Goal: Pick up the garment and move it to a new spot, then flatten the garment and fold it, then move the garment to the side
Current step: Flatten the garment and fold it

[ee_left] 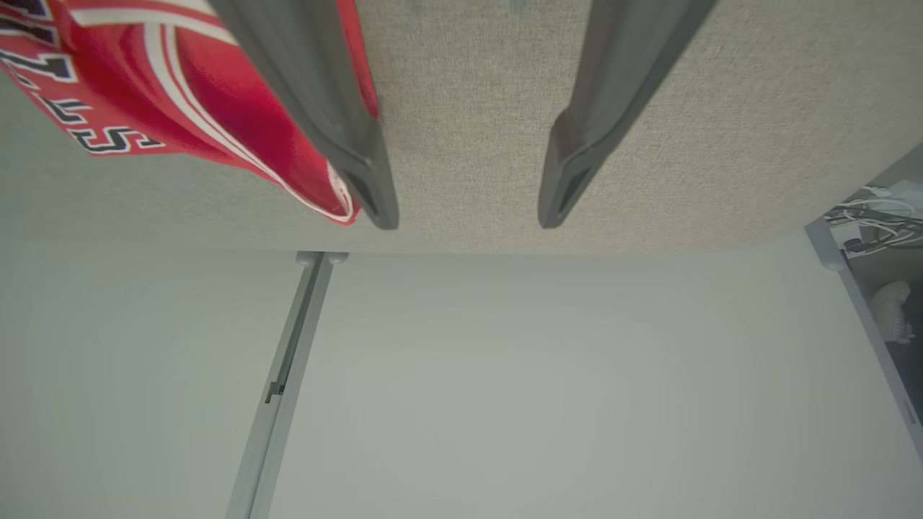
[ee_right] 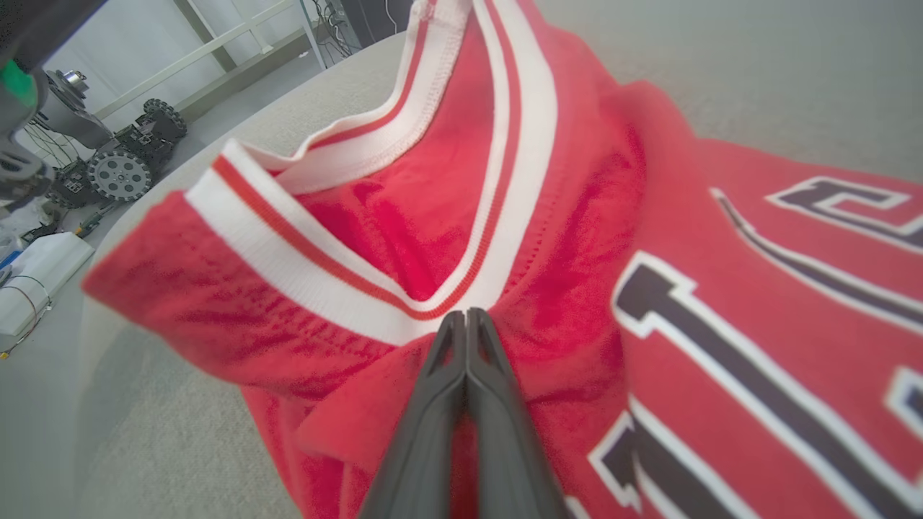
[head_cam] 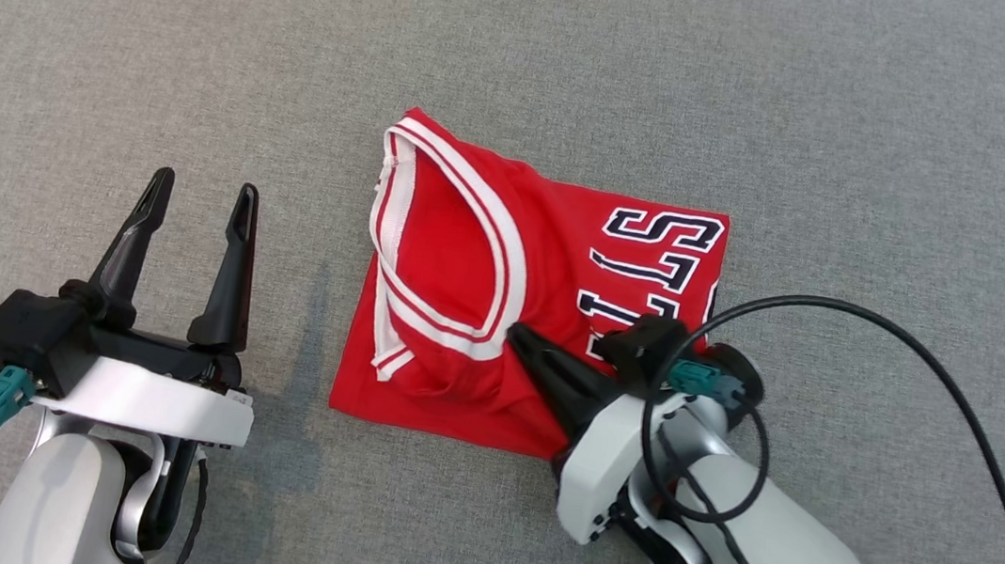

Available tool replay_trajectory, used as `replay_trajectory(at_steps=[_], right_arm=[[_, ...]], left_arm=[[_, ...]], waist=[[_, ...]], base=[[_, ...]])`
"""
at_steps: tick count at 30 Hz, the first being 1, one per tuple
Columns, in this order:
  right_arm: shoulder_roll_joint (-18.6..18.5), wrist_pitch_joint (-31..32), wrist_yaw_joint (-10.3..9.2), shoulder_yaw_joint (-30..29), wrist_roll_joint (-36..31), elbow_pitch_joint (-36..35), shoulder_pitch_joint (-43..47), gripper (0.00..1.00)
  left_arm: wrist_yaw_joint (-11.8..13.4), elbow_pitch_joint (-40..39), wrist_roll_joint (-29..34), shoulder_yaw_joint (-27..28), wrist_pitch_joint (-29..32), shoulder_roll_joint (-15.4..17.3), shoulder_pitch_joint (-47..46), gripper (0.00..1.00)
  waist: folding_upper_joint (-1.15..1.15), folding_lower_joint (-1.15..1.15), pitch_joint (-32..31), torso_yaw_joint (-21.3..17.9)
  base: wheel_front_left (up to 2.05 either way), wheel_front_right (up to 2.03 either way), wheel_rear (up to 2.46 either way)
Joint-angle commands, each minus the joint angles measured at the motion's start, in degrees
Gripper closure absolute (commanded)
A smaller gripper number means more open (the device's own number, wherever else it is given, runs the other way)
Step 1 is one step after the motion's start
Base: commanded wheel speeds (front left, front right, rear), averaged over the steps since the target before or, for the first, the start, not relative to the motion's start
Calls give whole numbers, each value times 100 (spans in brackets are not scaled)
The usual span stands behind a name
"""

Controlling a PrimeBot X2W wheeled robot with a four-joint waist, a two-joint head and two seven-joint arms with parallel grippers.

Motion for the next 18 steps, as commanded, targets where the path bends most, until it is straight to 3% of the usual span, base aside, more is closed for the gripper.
replay_trajectory(at_steps=[1,13,18], right_arm=[[35,-47,14,146,114,63,-67,100],[160,-178,15,1413,900,202,-502,100],[108,-468,14,1447,1080,276,-680,100]], left_arm=[[-34,14,-20,8,-32,-2,-85,0],[-59,95,-32,-1,-64,-7,-155,0],[-68,120,-35,8,-75,-3,-147,0]], waist=[[0,0,9,10],[0,0,39,30],[0,0,7,27]], base=[[0,0,0],[0,0,0],[0,0,0]])
